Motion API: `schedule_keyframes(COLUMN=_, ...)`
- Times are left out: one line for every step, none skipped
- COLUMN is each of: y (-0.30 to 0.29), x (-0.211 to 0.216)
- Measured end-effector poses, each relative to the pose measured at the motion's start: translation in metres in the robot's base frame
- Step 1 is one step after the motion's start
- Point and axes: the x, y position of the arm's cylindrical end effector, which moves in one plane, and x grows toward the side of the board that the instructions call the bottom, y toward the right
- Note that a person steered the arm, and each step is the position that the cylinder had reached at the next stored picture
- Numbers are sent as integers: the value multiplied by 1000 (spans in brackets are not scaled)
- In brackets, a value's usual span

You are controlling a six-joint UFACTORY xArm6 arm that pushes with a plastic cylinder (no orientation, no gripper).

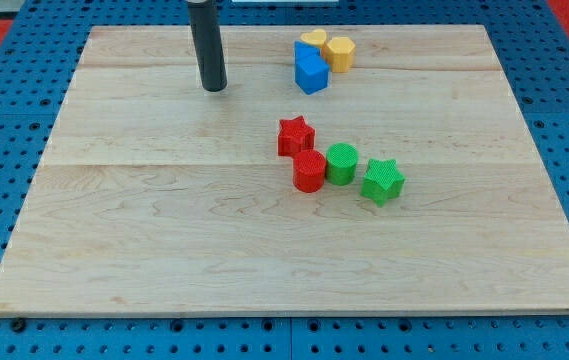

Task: Push the red star closer to the red circle

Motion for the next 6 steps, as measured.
schedule_keyframes(y=37, x=17)
schedule_keyframes(y=74, x=46)
schedule_keyframes(y=85, x=64)
schedule_keyframes(y=77, x=64)
schedule_keyframes(y=71, x=64)
schedule_keyframes(y=68, x=64)
